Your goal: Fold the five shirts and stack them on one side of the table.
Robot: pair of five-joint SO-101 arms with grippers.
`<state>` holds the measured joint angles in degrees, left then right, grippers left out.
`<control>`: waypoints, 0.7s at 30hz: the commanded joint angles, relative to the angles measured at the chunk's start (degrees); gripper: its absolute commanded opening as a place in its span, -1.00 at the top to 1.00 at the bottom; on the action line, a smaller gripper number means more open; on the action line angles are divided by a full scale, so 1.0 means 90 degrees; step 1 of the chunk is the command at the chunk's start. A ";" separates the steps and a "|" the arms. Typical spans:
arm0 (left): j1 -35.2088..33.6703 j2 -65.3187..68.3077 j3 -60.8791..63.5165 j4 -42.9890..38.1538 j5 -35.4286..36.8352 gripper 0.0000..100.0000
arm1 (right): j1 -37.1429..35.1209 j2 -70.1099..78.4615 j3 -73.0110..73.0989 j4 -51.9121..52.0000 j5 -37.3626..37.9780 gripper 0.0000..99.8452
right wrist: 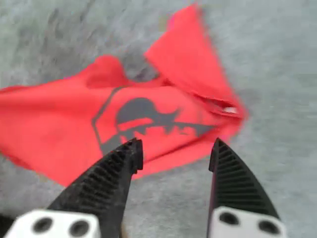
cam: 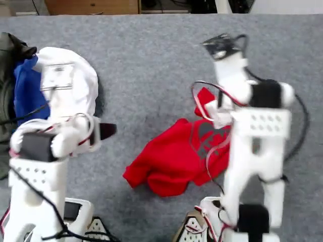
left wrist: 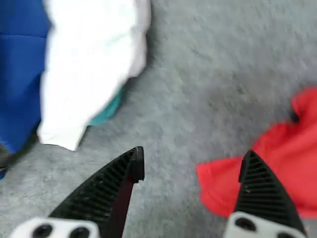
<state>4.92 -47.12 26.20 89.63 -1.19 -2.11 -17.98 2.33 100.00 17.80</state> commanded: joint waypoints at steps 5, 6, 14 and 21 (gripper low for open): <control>0.2198 0.0962 -0.0127 0.0010 0.0225 0.39 | -0.0396 0.1245 0.1275 -0.1006 -0.0117 0.58; 0.2432 0.1109 -0.0127 0.0000 0.0225 0.39 | -0.0366 0.1353 0.1499 -0.1250 -0.0039 0.64; 0.3263 0.2427 0.0518 -0.0987 0.0225 0.41 | -0.0005 0.1978 0.2349 -0.2579 0.0098 0.85; 0.3263 0.2926 0.0596 -0.1856 0.0215 0.94 | 0.0581 0.1988 0.2046 -0.2559 0.0117 0.92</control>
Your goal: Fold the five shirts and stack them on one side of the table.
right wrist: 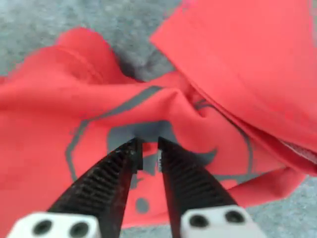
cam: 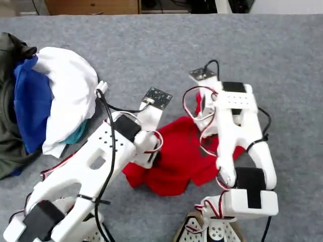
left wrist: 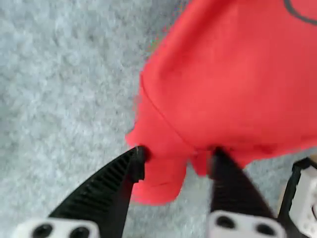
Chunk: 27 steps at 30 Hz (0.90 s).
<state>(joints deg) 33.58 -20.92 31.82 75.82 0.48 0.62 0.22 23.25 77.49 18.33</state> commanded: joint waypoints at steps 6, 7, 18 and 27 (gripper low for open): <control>-0.0156 0.0005 -0.0830 -0.0059 -0.0283 0.96 | 0.0327 -0.0347 -0.1177 0.0713 0.0283 0.96; -0.0244 0.0005 -0.1172 0.0117 -0.0283 0.96 | 0.0317 -0.0493 -0.1411 0.0840 0.0283 0.96; -0.2061 0.0015 -0.6144 0.2608 -0.0274 0.96 | 0.0347 -0.1861 -0.3404 0.1338 0.0283 0.95; -0.2725 -0.0796 -0.5773 0.2774 -0.0274 0.95 | 0.0337 -0.0864 -0.2838 0.0527 0.0234 0.66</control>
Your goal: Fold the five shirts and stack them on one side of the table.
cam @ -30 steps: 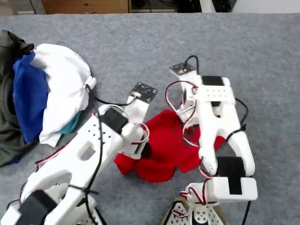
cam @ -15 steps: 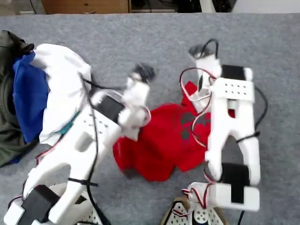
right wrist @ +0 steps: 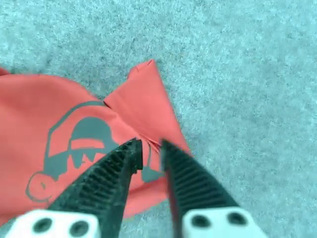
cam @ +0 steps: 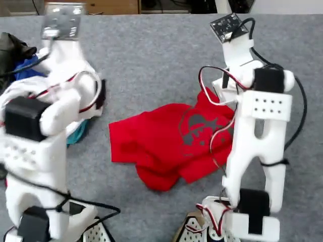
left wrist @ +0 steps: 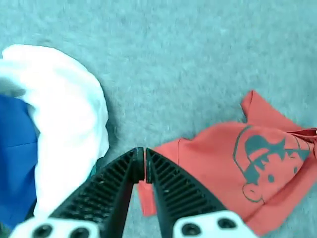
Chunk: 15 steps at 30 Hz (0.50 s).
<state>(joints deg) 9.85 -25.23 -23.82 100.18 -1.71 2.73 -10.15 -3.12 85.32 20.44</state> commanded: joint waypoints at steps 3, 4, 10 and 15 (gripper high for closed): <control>0.0127 -0.0386 0.1368 0.0059 -0.0029 0.95 | 0.0112 0.0962 0.0249 -0.0606 0.0039 0.56; 0.0215 -0.0376 0.1670 0.0059 -0.0029 0.95 | 0.0112 0.1226 0.0278 -0.0654 0.0049 0.54; 0.0527 -0.0386 0.2784 0.0059 -0.0039 0.95 | 0.0278 0.2740 0.0190 -0.0869 0.0713 0.54; 0.0557 -0.0386 0.2969 0.0059 -0.0039 0.96 | 0.1050 0.3658 -0.0249 -0.1094 0.0781 0.54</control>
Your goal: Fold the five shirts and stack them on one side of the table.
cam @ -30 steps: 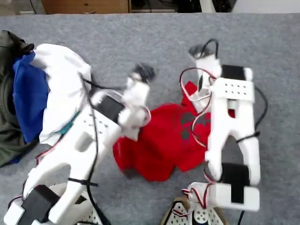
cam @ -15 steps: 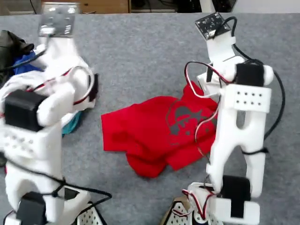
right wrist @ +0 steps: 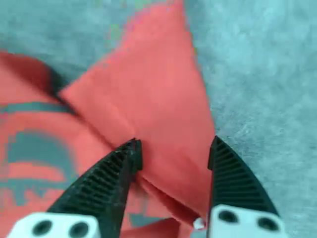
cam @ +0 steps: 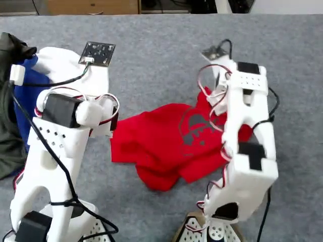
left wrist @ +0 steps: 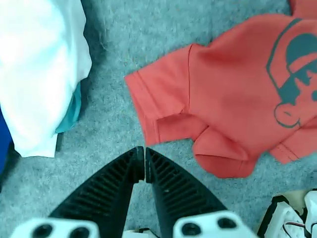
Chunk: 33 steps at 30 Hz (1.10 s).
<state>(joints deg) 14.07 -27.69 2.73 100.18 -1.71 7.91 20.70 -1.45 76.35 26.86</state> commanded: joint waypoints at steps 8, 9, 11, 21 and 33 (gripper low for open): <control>0.0098 -0.0073 0.0195 -0.0088 -0.0039 0.96 | 0.0806 0.0962 -0.1118 0.0469 0.0068 0.78; 0.0098 -0.0093 0.0195 -0.0166 -0.0039 0.96 | 0.0806 0.0962 -0.1226 0.0576 0.0049 0.87; 0.0098 -0.0103 0.0195 -0.0264 -0.0029 0.96 | 0.0855 0.0952 -0.1480 0.0752 0.0039 1.00; 0.0098 -0.0054 0.0195 -0.0576 0.0010 0.96 | 0.1626 0.0952 -0.4303 0.2618 -0.0098 1.00; 0.0664 0.1040 -0.0020 -0.1954 0.0869 0.61 | 0.2769 0.0161 -0.5680 0.2842 -0.0567 1.00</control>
<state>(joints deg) 17.41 -21.89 4.66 84.44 0.57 30.33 25.98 -51.38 101.05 22.55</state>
